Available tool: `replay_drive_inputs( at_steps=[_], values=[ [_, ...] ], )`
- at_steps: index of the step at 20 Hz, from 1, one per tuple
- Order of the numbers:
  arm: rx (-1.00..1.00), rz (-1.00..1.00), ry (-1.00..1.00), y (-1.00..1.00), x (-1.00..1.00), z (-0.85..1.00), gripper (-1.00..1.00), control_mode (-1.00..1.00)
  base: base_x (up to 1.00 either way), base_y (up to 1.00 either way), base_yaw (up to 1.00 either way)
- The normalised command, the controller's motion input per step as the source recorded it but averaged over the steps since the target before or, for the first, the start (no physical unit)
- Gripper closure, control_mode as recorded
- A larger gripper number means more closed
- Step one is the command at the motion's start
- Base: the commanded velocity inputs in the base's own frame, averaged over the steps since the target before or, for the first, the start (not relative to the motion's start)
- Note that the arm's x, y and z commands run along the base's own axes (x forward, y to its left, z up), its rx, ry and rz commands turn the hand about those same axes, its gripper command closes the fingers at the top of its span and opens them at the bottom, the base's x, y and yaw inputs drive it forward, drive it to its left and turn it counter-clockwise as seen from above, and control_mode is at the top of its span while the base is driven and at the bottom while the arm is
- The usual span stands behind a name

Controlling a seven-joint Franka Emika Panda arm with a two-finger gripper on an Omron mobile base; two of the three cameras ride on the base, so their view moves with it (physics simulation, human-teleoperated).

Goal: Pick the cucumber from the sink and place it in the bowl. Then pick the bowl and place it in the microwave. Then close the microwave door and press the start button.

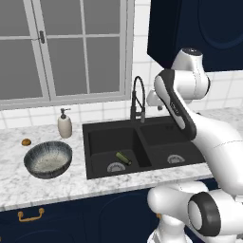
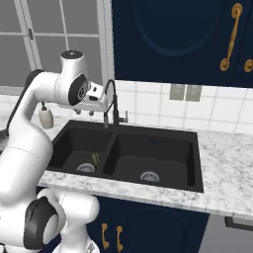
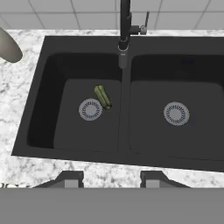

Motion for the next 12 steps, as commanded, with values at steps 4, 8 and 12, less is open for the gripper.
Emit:
replay_drive_inputs(
  at_steps=[4,8,12],
  values=[
    [0.0,0.0,0.0,0.0,-0.18,0.0,-1.0,-1.0,0.0,0.0,0.0],
    [0.0,0.05,0.0,0.18,-0.48,-0.09,-1.0,-1.0,0.0,0.0,0.0],
    [0.0,0.11,0.0,0.33,-0.74,-0.19,-1.0,-1.0,0.0,0.0,0.0]
  ],
)
